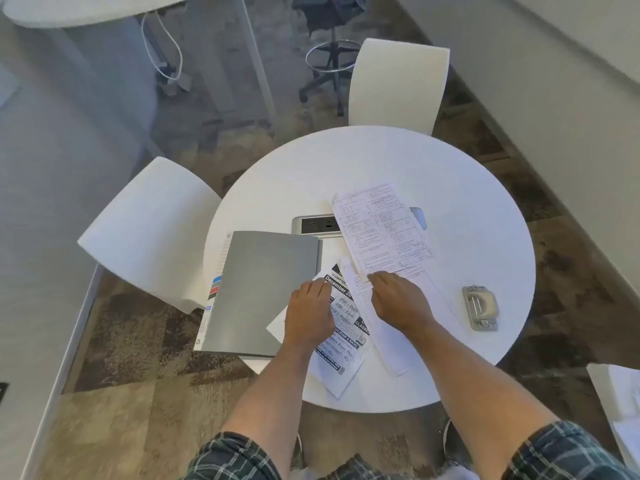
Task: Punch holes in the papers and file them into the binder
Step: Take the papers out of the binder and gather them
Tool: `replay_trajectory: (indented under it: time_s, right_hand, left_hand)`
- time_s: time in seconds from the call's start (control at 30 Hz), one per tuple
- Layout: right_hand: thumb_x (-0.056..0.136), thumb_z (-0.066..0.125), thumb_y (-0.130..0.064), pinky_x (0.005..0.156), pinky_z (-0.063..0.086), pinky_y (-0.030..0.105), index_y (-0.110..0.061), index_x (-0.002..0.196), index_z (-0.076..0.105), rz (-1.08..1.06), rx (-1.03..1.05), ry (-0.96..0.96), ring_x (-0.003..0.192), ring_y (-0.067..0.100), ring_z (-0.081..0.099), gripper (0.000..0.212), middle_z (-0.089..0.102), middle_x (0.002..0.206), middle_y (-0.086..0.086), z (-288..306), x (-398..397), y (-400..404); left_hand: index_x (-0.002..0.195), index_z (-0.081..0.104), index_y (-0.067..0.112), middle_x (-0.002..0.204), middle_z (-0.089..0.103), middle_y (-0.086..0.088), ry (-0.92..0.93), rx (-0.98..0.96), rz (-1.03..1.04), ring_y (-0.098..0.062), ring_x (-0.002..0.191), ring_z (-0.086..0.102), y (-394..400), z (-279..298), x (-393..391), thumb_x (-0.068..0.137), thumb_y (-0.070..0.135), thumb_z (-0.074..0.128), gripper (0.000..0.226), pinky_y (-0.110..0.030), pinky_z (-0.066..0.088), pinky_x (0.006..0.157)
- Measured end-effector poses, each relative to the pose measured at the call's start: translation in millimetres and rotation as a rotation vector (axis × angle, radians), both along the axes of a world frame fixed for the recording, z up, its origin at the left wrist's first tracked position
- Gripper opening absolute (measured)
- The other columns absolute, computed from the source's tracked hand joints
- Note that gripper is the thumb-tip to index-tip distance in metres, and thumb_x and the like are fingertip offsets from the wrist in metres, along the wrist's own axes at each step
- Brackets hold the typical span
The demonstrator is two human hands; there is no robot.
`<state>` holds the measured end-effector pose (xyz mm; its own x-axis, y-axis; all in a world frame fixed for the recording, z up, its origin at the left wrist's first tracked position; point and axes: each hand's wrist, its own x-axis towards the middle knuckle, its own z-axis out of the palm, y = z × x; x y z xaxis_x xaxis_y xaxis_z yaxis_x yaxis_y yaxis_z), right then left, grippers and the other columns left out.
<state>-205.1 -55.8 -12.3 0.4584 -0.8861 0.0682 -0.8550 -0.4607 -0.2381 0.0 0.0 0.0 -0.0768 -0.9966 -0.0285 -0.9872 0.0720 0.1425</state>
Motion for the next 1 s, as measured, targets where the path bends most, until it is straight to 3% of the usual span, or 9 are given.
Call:
replay_trajectory:
  time_s: [0.1, 0.2, 0.27, 0.33, 0.43, 0.6, 0.73, 1.0]
  right_hand:
    - [0.098, 0.058, -0.021, 0.082, 0.057, 0.039, -0.009, 0.135, 0.06, -0.108, 0.128, 0.062, 0.114, 0.027, 0.066, 0.039, 0.067, 0.131, 0.005, -3, 1, -9]
    - [0.1, 0.057, -0.041, 0.096, 0.054, 0.04, -0.01, 0.158, 0.028, -0.167, 0.299, 0.139, 0.138, 0.025, 0.05, 0.071, 0.035, 0.164, 0.006, -7, 2, -16]
    - [0.101, 0.052, -0.05, 0.097, 0.054, 0.041, -0.012, 0.164, 0.01, -0.206, 0.38, 0.179, 0.143, 0.025, 0.045, 0.084, 0.014, 0.172, 0.003, -8, 5, -22]
    - [0.102, 0.048, -0.054, 0.097, 0.053, 0.04, -0.012, 0.164, 0.006, -0.226, 0.406, 0.225, 0.144, 0.026, 0.043, 0.086, 0.008, 0.173, 0.004, -13, 8, -25]
    - [0.101, 0.046, -0.057, 0.101, 0.05, 0.041, -0.008, 0.163, 0.011, -0.243, 0.392, 0.264, 0.148, 0.028, 0.035, 0.087, 0.013, 0.172, 0.01, -17, 15, -31]
    - [0.098, 0.047, -0.062, 0.106, 0.045, 0.042, -0.002, 0.16, 0.019, -0.247, 0.334, 0.373, 0.145, 0.032, 0.04, 0.091, 0.036, 0.16, 0.02, -21, 34, -46]
    - [0.101, 0.045, -0.055, 0.099, 0.048, 0.039, 0.001, 0.157, 0.024, -0.24, 0.284, 0.423, 0.129, 0.033, 0.054, 0.082, 0.054, 0.144, 0.021, -24, 48, -56]
    - [0.102, 0.042, -0.041, 0.097, 0.049, 0.039, 0.004, 0.155, 0.028, -0.24, 0.256, 0.445, 0.121, 0.035, 0.059, 0.071, 0.059, 0.137, 0.024, -33, 57, -63]
  left_hand:
    - [0.131, 0.055, 0.014, 0.139, 0.055, 0.0, 0.007, 0.075, 0.11, -0.024, 0.126, 0.051, -6, -8, -1, 0.083, 0.018, 0.064, 0.049, -0.037, 0.045, 0.097]
    - [0.144, 0.043, 0.013, 0.15, 0.045, -0.002, -0.026, 0.175, 0.205, -0.025, 0.135, 0.043, -12, -17, 3, 0.087, 0.023, 0.064, 0.061, -0.039, 0.039, 0.105]
    - [0.147, 0.038, 0.014, 0.151, 0.042, -0.002, -0.051, 0.194, 0.253, -0.025, 0.135, 0.042, -16, -23, 6, 0.09, 0.032, 0.063, 0.065, -0.04, 0.037, 0.106]
    - [0.146, 0.039, 0.015, 0.149, 0.042, -0.001, -0.04, 0.226, 0.301, -0.024, 0.133, 0.043, -20, -27, 7, 0.091, 0.043, 0.063, 0.067, -0.044, 0.035, 0.104]
    - [0.143, 0.041, 0.016, 0.143, 0.044, -0.002, -0.036, 0.256, 0.341, -0.024, 0.13, 0.044, -27, -31, 7, 0.087, 0.054, 0.065, 0.072, -0.047, 0.035, 0.1]
    - [0.138, 0.043, 0.016, 0.136, 0.045, -0.005, -0.02, 0.29, 0.412, -0.026, 0.126, 0.044, -41, -33, 3, 0.079, 0.057, 0.074, 0.079, -0.047, 0.04, 0.098]
    - [0.135, 0.045, 0.016, 0.133, 0.047, -0.005, -0.008, 0.355, 0.469, -0.027, 0.124, 0.045, -52, -30, 2, 0.073, 0.054, 0.081, 0.081, -0.045, 0.04, 0.099]
    - [0.125, 0.045, 0.016, 0.123, 0.061, -0.003, 0.11, 0.447, 0.585, -0.026, 0.12, 0.052, -68, -32, 0, 0.065, 0.036, 0.091, 0.079, -0.045, 0.039, 0.097]
